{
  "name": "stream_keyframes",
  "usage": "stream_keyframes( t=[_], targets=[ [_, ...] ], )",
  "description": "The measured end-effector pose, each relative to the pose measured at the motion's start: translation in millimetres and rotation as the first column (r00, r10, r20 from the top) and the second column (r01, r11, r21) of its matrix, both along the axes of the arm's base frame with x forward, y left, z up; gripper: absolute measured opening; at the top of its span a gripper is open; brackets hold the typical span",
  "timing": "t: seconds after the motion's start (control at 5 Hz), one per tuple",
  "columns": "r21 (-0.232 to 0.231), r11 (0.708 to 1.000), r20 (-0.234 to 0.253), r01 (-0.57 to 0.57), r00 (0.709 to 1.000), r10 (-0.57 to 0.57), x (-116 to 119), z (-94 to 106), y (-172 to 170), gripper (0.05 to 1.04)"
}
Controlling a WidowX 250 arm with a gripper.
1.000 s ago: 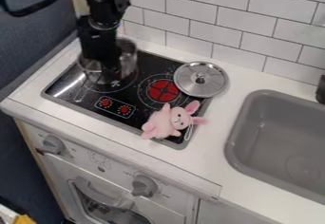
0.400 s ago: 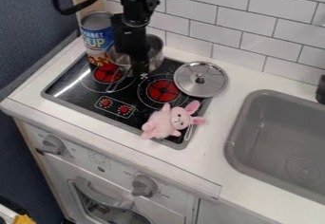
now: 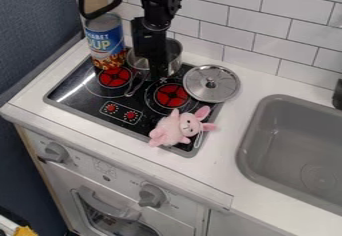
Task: Moved the pot to the middle back of the burner
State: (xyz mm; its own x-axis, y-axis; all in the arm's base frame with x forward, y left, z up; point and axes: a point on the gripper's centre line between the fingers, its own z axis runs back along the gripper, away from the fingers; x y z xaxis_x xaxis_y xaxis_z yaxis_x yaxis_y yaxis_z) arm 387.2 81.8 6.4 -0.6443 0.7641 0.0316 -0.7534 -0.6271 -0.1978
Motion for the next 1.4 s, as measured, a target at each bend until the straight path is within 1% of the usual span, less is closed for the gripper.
stream_keyframes(
  t=[0.2, 0.4, 0.6, 0.8, 1.2, 1.4],
  targets=[
    [0.019, 1.000, -0.013, -0.007, 1.000, 0.008, 8, -7.8, 2, 0.079],
    [0.030, 1.000, -0.015, -0.003, 1.000, 0.004, 16, -11.0, 4, 0.079],
    [0.031, 0.999, -0.010, -0.006, 1.000, 0.006, 20, -11.1, 5, 0.108],
    [0.026, 0.999, -0.019, -0.034, 0.999, 0.035, 18, -11.5, 3, 0.291],
    [0.012, 1.000, -0.033, 0.007, 0.999, -0.006, 16, -14.7, -5, 0.897],
    [0.002, 1.000, -0.033, 0.007, 0.999, -0.007, 13, -10.6, -7, 1.007]
  ],
)
